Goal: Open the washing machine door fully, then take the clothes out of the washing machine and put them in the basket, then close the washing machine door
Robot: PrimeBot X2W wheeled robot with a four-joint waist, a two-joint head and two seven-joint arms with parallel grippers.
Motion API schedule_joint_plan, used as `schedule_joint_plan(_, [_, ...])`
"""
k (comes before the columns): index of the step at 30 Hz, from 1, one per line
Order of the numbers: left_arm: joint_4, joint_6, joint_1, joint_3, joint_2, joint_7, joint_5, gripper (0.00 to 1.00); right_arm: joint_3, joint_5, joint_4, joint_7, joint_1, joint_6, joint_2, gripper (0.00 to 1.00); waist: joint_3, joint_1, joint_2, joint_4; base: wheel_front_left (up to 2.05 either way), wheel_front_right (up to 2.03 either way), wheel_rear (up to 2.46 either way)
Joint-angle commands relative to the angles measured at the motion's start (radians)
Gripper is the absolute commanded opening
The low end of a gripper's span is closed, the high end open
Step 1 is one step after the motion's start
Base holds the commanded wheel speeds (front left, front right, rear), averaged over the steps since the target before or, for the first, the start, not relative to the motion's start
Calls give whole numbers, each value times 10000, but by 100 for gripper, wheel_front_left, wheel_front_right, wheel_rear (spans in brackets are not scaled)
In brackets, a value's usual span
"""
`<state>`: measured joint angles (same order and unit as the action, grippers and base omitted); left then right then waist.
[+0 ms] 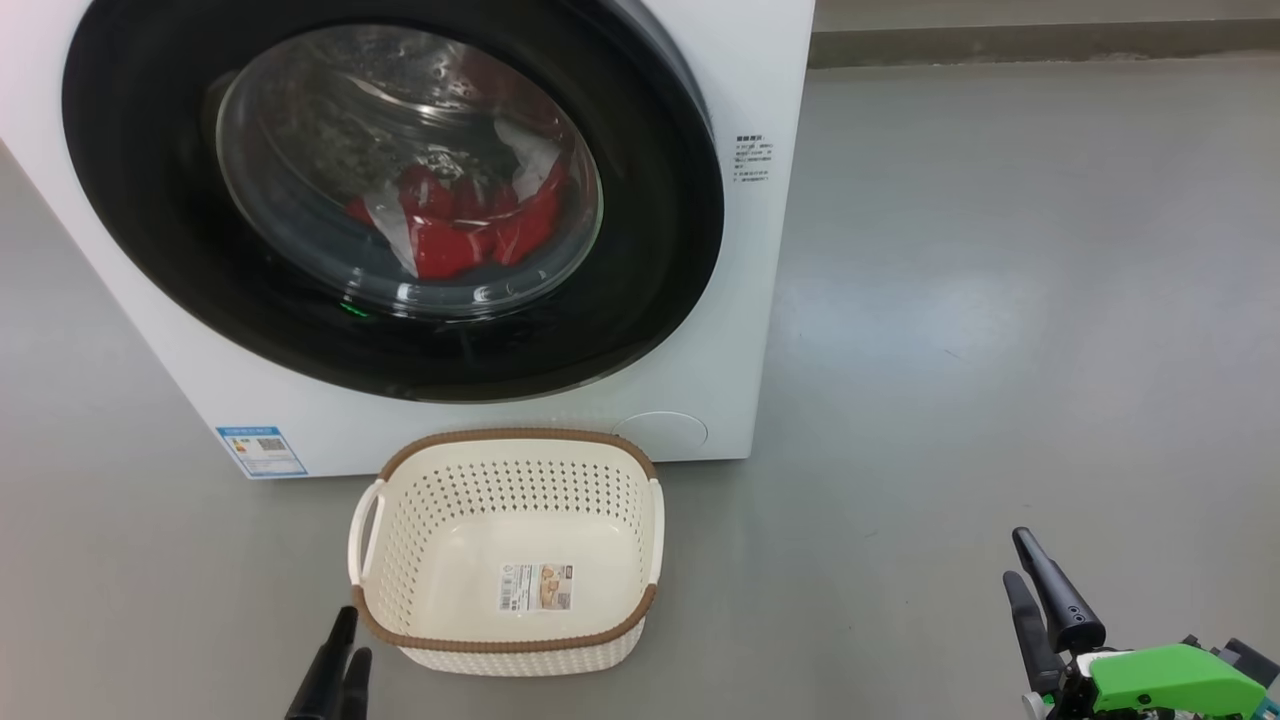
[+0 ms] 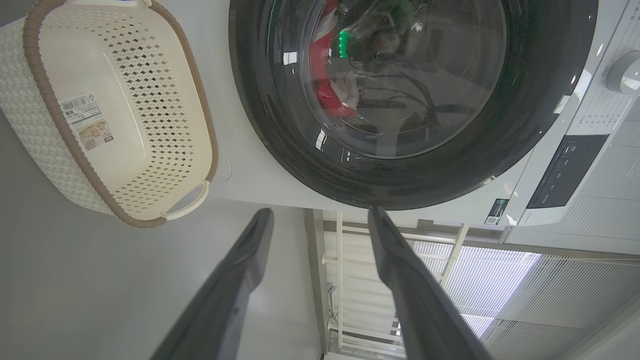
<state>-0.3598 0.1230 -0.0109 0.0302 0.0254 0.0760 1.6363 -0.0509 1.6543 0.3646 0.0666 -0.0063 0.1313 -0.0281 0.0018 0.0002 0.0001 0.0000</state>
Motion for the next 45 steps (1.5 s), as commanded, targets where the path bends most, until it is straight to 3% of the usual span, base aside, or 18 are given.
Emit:
schedule_joint_plan(1, [185,10,-533,-35,135,-105,-94,100,74,-165,-190,-121,-522,-1,-130,100,12,0,-1,0,0,0,0])
schedule_joint_plan(12, [73,16,-892,-309,250,-452,-818,100,321,-912,5,-416,-882,-1,-147,100,16,-1,-1,-10,0,0,0])
schedule_joint_plan(45, [131,-259,-1816,-477,172,-1410,-5707,100,926,-5682,137,-1355,-1929,-2,-161,100,52,-2,-1,-106,0,0,0])
